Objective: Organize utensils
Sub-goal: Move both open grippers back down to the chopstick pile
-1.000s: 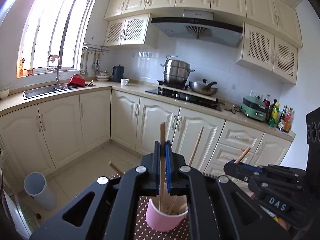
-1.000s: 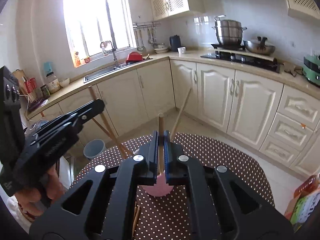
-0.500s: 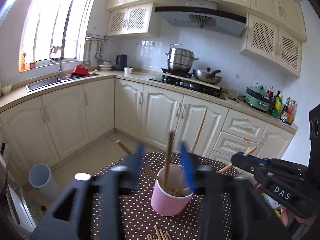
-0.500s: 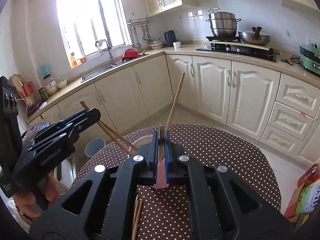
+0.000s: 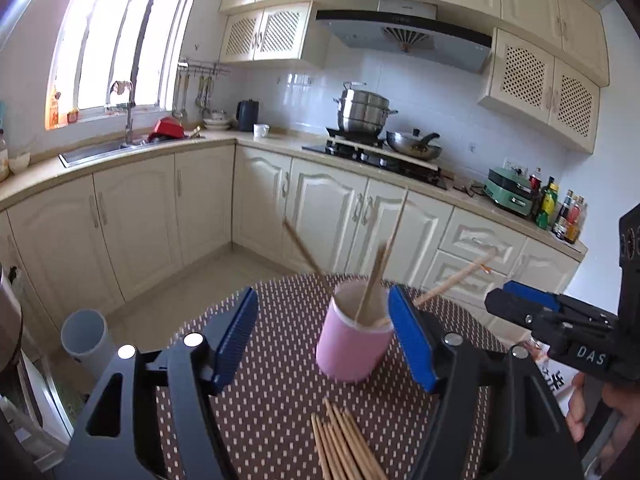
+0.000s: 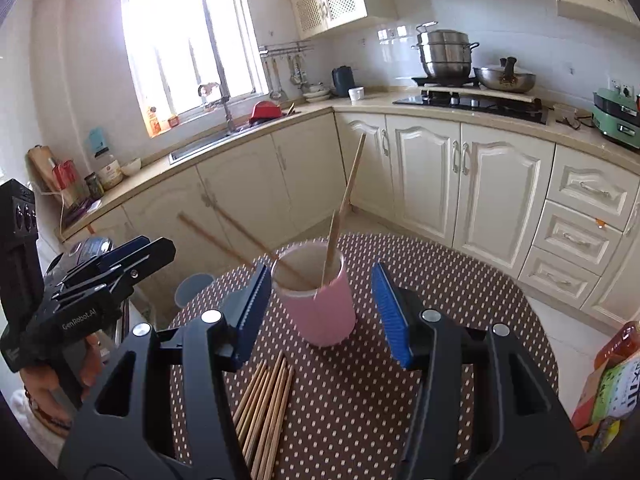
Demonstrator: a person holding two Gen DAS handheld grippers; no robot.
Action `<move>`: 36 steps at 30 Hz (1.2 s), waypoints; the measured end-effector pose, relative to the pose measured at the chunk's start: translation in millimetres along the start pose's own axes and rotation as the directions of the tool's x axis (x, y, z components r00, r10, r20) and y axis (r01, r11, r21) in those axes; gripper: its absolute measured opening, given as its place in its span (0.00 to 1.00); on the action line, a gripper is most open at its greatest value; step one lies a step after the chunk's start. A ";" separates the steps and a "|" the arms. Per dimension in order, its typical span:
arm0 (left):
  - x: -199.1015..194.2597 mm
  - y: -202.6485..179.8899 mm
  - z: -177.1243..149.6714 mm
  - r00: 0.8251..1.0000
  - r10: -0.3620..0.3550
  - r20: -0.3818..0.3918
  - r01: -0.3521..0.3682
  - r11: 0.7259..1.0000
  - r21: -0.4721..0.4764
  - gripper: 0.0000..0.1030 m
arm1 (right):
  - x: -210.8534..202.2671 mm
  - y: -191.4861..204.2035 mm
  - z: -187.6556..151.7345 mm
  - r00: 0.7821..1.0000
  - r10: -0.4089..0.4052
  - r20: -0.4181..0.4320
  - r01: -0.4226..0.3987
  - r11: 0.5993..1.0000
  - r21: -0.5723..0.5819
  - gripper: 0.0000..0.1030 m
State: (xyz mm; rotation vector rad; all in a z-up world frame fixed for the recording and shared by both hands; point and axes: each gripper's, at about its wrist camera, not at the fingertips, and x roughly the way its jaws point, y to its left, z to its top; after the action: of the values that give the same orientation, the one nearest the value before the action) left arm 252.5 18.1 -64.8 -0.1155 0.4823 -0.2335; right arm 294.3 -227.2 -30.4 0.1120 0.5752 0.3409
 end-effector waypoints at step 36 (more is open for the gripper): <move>87.9 -2.4 -125.5 0.851 0.089 -0.518 -0.016 0.990 0.143 0.45 | 96.7 42.7 -134.7 0.913 -0.019 -0.407 -0.038 0.991 -0.131 0.35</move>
State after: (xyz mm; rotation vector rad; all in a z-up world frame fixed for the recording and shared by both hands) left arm 268.5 -13.0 -213.9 0.0992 1.0142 -0.2421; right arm 283.8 -152.4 -184.0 -0.0926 0.9635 0.4155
